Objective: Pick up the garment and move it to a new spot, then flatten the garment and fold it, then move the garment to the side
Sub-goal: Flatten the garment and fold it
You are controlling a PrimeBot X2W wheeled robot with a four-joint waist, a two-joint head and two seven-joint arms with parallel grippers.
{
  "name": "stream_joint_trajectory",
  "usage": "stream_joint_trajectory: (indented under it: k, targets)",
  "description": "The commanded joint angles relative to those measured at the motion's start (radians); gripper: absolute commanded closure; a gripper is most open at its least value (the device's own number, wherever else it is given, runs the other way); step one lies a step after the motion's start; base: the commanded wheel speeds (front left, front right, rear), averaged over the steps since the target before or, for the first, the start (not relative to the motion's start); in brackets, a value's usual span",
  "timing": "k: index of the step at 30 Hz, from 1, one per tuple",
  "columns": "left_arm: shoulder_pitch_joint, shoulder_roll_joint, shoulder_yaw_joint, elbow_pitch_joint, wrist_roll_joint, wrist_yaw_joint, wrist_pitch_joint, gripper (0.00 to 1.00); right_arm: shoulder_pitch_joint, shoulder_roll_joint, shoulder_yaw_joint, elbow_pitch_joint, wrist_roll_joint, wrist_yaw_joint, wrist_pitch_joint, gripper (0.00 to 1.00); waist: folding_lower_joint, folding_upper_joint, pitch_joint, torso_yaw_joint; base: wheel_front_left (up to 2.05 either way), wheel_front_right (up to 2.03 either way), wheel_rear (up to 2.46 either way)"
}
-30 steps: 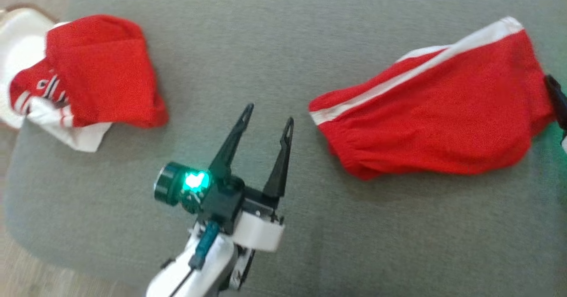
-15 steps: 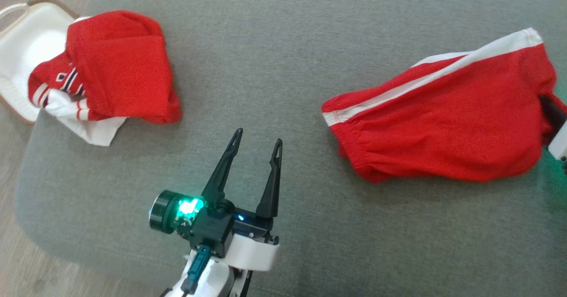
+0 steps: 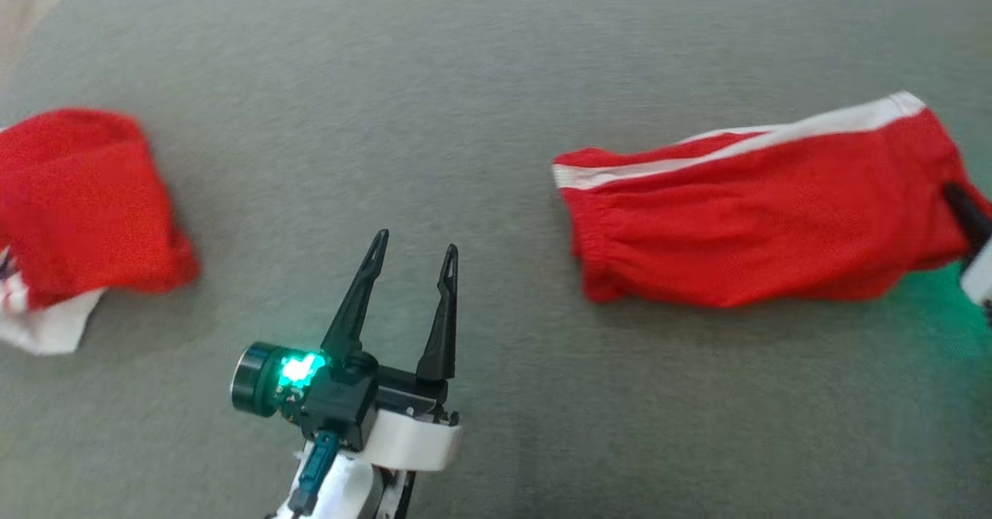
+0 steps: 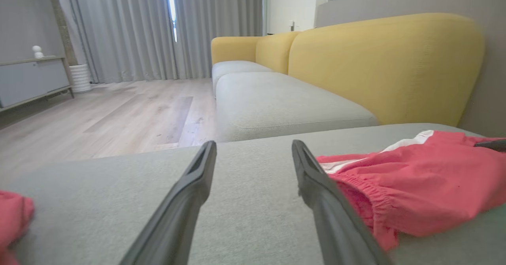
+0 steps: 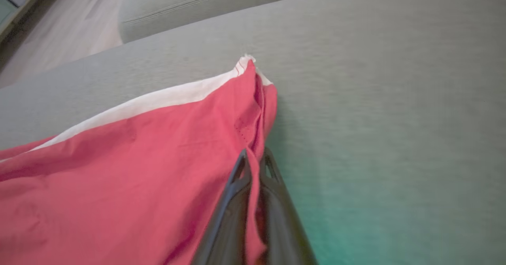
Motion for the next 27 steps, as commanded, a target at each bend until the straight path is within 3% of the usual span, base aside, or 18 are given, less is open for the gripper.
stream_joint_trajectory:
  k: [1,6,12,19,27]
  targets:
    - [-0.01,-0.005,0.042,-0.027,0.012,-0.007,-0.005,0.0,0.032,-0.061,-0.002,-0.008,0.012,0.007,-0.019,1.0,0.0,0.0,-0.025,-0.074,0.0,0.0,0.0]
    - [-0.002,-0.015,0.059,-0.013,0.023,-0.031,-0.005,0.0,0.057,-0.096,-0.012,-0.007,0.029,0.007,-0.04,1.0,0.0,0.0,-0.03,-0.132,0.0,0.0,0.0]
    - [0.007,-0.027,0.072,0.009,0.034,-0.056,-0.005,0.0,0.051,-0.083,-0.018,-0.012,0.018,0.007,-0.095,1.0,0.0,0.0,-0.046,-0.155,0.0,0.0,0.0]
    - [0.029,-0.036,0.079,0.039,0.039,-0.08,-0.005,0.0,0.016,-0.07,-0.004,-0.075,-0.035,0.007,-0.15,1.0,0.0,0.0,-0.094,-0.133,0.0,0.0,0.0]
    - [0.077,-0.046,0.091,0.056,0.04,-0.091,-0.005,0.0,-0.037,-0.037,0.053,-0.243,-0.136,0.007,-0.156,1.0,0.0,0.0,-0.15,-0.097,0.0,0.0,0.0]
